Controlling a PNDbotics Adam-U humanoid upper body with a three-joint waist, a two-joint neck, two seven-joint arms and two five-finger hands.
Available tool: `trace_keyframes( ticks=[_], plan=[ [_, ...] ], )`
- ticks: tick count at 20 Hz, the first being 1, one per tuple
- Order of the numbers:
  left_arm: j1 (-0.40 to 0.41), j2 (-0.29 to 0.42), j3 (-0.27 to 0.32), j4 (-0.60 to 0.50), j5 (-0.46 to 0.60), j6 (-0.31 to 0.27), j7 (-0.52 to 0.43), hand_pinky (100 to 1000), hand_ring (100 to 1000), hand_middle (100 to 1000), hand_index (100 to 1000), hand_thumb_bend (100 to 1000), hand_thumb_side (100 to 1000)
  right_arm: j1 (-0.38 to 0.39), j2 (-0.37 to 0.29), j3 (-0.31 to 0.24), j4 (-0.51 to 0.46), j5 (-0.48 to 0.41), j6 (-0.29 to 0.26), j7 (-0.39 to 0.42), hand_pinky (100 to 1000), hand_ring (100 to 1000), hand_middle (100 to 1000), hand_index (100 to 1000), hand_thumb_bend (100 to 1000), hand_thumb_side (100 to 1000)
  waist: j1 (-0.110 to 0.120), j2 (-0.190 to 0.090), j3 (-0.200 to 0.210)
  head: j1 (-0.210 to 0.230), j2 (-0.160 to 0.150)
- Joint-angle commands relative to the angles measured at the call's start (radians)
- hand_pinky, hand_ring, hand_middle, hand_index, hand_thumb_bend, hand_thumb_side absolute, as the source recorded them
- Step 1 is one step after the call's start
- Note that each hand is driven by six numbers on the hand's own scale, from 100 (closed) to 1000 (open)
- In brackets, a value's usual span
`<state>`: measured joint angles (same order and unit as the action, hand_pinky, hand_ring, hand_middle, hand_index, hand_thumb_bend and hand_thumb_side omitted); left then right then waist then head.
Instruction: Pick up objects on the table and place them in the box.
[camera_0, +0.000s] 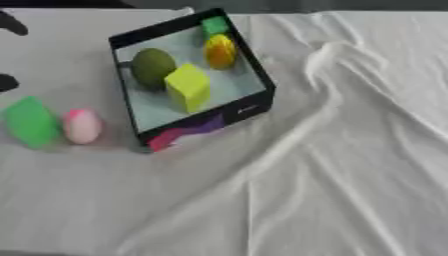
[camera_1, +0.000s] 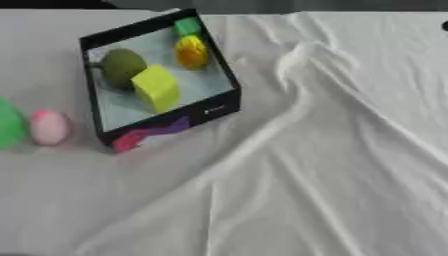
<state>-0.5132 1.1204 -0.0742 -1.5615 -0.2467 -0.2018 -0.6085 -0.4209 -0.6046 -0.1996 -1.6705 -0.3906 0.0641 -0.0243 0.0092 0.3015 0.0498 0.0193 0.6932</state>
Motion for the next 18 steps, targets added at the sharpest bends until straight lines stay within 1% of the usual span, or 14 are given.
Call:
trace_keyframes(
  ticks=[1,2,3,5,7,10,14,18],
  plan=[
    [0.004,0.057,-0.007,0.006,-0.061,0.031,-0.008,928,979,887,916,569,682,-0.006,-0.041,-0.01,-0.007,0.007,0.003,-0.003,872,751,776,865,100,579,-0.01,-0.045,0.001,0.001,-0.003],
    [0.007,0.057,-0.016,0.012,-0.084,0.042,-0.006,929,980,889,918,578,687,-0.006,-0.042,-0.01,-0.007,0.006,0.003,-0.004,872,751,776,865,100,579,-0.009,-0.046,0.001,0.003,-0.003],
    [0.009,0.057,-0.025,0.021,-0.104,0.051,-0.004,931,979,891,921,612,704,-0.007,-0.043,-0.009,-0.008,0.006,0.004,-0.004,872,751,776,865,100,579,-0.008,-0.046,0.0,0.007,-0.004],
    [0.012,0.052,-0.044,0.044,-0.149,0.071,0.006,931,975,893,922,643,715,-0.007,-0.042,-0.009,-0.008,0.005,0.005,-0.003,872,750,776,864,100,581,-0.006,-0.046,-0.001,0.013,-0.005],
    [0.007,0.045,-0.063,0.075,-0.195,0.094,0.021,926,966,886,916,669,689,-0.005,-0.039,-0.009,-0.008,0.006,0.007,-0.003,872,750,775,864,100,585,-0.004,-0.046,-0.003,0.018,-0.007],
    [-0.008,0.024,-0.09,0.131,-0.253,0.119,0.044,924,963,879,910,672,690,-0.002,-0.034,-0.007,-0.006,0.009,0.01,-0.002,872,749,776,864,100,590,-0.002,-0.044,-0.006,0.023,-0.004],
    [-0.029,-0.003,-0.107,0.199,-0.286,0.128,0.06,922,959,872,896,679,676,-0.003,-0.03,-0.007,-0.005,0.013,0.012,-0.002,872,749,776,864,100,593,-0.001,-0.041,-0.009,0.026,-0.008],
    [-0.048,-0.028,-0.121,0.261,-0.31,0.122,0.057,918,947,856,878,683,671,-0.002,-0.026,-0.006,-0.002,0.016,0.015,-0.002,872,749,776,864,100,598,0.0,-0.039,-0.012,0.029,-0.008]
  ],
)
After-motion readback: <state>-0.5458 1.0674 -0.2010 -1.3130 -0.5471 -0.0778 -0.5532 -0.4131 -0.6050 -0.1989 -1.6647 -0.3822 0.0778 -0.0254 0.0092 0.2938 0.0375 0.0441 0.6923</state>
